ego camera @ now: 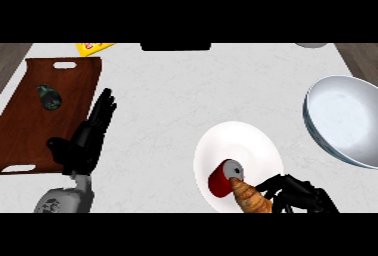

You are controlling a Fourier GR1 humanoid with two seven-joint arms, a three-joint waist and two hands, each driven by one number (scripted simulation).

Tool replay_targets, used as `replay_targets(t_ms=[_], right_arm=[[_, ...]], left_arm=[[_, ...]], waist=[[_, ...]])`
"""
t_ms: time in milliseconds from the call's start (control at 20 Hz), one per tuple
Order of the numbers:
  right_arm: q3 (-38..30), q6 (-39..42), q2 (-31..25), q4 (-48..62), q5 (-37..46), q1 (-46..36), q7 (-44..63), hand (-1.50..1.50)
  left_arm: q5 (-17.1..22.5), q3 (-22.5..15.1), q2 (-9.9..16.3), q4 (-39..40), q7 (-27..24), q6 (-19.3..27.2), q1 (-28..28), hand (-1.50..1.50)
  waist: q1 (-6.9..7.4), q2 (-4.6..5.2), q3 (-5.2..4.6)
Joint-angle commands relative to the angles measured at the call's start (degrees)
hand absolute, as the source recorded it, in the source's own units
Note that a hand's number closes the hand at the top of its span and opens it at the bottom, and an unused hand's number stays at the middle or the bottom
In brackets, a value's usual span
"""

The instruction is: Pick the croissant from the plate and place it in the bowl

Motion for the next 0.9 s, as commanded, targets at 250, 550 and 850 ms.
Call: replay_targets(t_ms=[250, 550, 850], right_arm=[[0.4, 2.1, -0.3, -23.1, 10.3, -5.8, 20.5, 1.50], [-3.9, 5.6, -2.6, -22.7, 10.0, -17.9, 34.3, 1.50], [-15.5, 9.5, -5.4, -15.9, 3.5, -37.0, 46.2, 1.50]], left_arm=[[-0.2, 0.6, -0.2, 1.7, -1.1, -0.2, -0.9, 0.00], [-1.1, -0.5, -0.8, 0.4, 1.3, 0.3, -2.3, 0.00], [0.8, 1.7, 0.7, 1.4, -1.0, -1.7, -2.0, 0.00]], waist=[[0.73, 0.25, -0.11], [0.80, 0.20, -0.12], [1.15, 0.30, -0.08]])
